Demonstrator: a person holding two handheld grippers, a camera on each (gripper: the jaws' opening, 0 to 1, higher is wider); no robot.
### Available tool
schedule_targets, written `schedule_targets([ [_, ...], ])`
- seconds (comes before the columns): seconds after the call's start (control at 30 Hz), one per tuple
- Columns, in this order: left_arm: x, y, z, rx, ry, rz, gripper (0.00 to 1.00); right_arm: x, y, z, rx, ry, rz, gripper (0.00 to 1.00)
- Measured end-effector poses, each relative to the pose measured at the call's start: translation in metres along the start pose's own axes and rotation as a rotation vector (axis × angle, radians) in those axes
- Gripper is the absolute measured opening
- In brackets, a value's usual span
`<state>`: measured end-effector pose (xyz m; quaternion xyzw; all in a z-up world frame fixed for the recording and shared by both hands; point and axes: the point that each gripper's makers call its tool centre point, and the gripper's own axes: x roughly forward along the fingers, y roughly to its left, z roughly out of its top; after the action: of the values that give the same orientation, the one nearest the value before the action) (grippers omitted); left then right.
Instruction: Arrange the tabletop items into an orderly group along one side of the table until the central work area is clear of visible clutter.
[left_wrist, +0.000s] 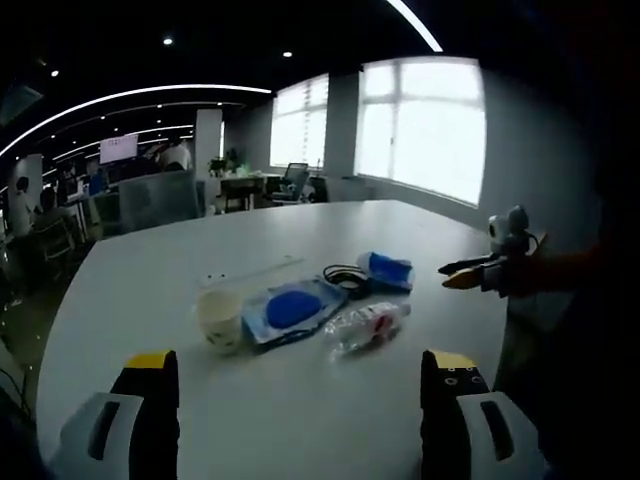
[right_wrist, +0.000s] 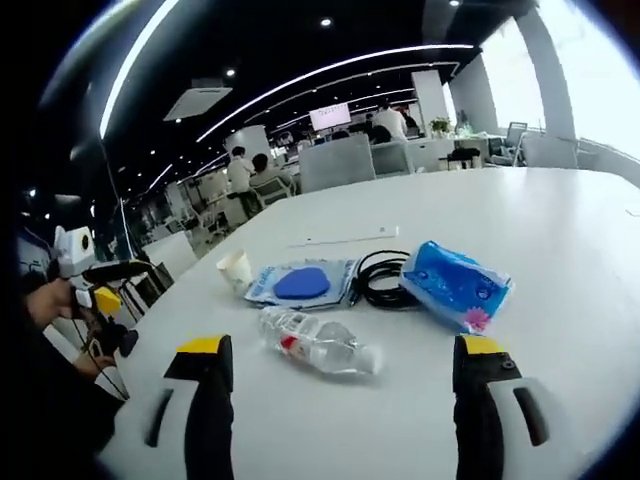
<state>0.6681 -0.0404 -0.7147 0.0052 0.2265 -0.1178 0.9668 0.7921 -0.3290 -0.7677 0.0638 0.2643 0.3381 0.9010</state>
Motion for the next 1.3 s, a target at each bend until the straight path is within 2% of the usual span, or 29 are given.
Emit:
schedule_targets([
  [0.23,0.001,-0.004,-0.004,0.003,0.009,-0.009,1.0,0.014,0.006,-0.028,0.069,0.039,0.005,0.74],
  [0.4,0.001,-0.005,-0.004,0.002,0.008,-0.011,1.0,0.023,0.008,-0.032,0.266,-0.015,-0.012,0.65],
  [0.53,0.001,-0.006,-0.006,0.003,0.014,-0.016,0.99,0.027,0.008,-0.037,0.384,-0.021,-0.033,0.57],
  [0.67,0.0,-0.007,-0.008,0.0,0.015,-0.018,0.99,0.038,0.002,-0.048,0.542,-0.034,-0.048,0.52],
  [0.8,0.0,-0.008,-0.01,0.001,0.018,-0.02,0.99,0.048,-0.007,-0.054,0.601,-0.036,-0.068,0.48],
  [0.93,-0.003,-0.007,-0.012,0.0,0.02,-0.019,0.99,0.054,-0.005,-0.057,0.666,-0.037,-0.073,0.46],
  [1.2,-0.007,-0.009,-0.017,-0.001,0.035,-0.022,0.99,0.061,-0.018,-0.057,0.946,-0.116,-0.125,0.41],
  [1.3,-0.009,-0.008,-0.019,-0.005,0.036,-0.021,0.99,0.062,-0.024,-0.06,0.992,-0.122,-0.148,0.31],
])
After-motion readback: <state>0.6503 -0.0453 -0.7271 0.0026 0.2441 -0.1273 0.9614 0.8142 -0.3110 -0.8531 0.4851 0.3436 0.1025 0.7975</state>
